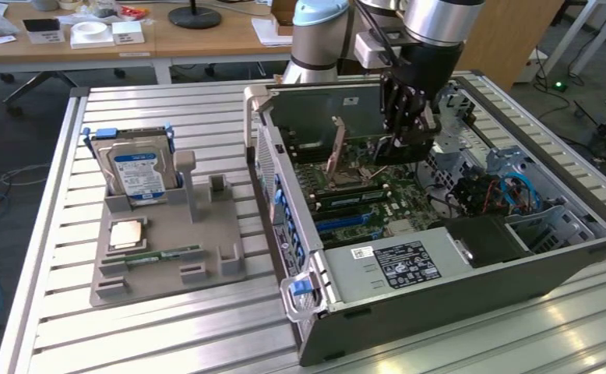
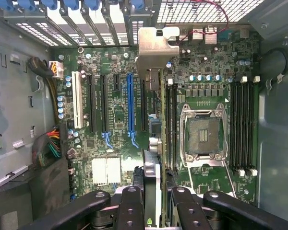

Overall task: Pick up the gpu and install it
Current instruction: 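Insert the gpu into the slot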

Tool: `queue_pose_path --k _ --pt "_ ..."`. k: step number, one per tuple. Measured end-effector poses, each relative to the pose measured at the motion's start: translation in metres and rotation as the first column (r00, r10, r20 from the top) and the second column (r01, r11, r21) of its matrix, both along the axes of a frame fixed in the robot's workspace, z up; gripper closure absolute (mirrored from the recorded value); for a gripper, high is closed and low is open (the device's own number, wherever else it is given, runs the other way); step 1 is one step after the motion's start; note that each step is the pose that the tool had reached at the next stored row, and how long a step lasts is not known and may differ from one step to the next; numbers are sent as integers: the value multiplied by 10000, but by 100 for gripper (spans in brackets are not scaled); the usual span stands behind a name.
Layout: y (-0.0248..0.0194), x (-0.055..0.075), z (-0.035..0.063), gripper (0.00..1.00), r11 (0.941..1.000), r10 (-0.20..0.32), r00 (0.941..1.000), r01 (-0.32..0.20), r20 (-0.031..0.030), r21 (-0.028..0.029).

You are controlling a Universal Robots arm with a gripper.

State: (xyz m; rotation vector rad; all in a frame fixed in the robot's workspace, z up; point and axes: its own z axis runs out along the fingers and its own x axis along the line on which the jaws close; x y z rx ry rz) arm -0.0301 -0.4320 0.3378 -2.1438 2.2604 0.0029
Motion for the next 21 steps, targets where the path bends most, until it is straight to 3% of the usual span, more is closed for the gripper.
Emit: queue_pose_path --k 21 --pt "-19 0 -13 73 10000 0 10000 0 2 0"
